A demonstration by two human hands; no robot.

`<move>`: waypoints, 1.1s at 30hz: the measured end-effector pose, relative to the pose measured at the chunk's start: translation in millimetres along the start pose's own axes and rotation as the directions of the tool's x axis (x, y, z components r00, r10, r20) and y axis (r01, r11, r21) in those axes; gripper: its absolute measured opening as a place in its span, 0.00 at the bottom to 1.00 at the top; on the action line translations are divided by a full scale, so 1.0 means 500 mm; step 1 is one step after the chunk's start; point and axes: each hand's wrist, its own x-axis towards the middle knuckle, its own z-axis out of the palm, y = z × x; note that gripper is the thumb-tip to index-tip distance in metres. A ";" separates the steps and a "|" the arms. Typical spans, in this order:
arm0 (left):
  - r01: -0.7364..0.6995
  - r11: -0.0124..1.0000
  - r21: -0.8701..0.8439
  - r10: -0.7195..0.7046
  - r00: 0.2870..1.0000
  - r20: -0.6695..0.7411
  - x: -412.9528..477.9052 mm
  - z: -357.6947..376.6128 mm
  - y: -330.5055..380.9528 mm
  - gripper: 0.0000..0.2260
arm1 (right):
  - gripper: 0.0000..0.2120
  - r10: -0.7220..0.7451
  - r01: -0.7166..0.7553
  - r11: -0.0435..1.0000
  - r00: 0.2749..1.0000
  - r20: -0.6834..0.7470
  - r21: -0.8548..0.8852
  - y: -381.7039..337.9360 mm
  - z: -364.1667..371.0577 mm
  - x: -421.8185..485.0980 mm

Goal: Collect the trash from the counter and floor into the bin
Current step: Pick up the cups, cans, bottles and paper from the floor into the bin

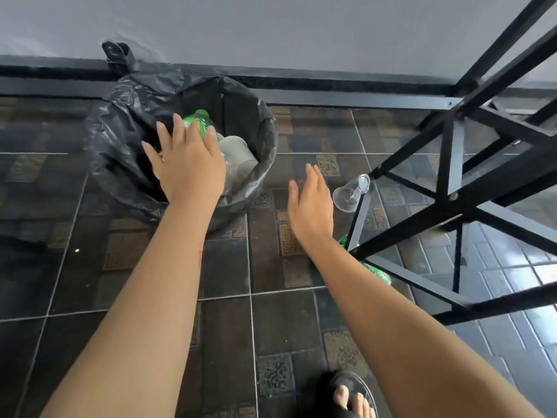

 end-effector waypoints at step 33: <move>-0.325 0.912 -0.249 0.410 0.714 0.567 -0.191 0.450 0.217 0.37 | 0.31 0.361 -0.321 0.760 0.931 -0.044 -0.565 0.377 -0.025 -0.253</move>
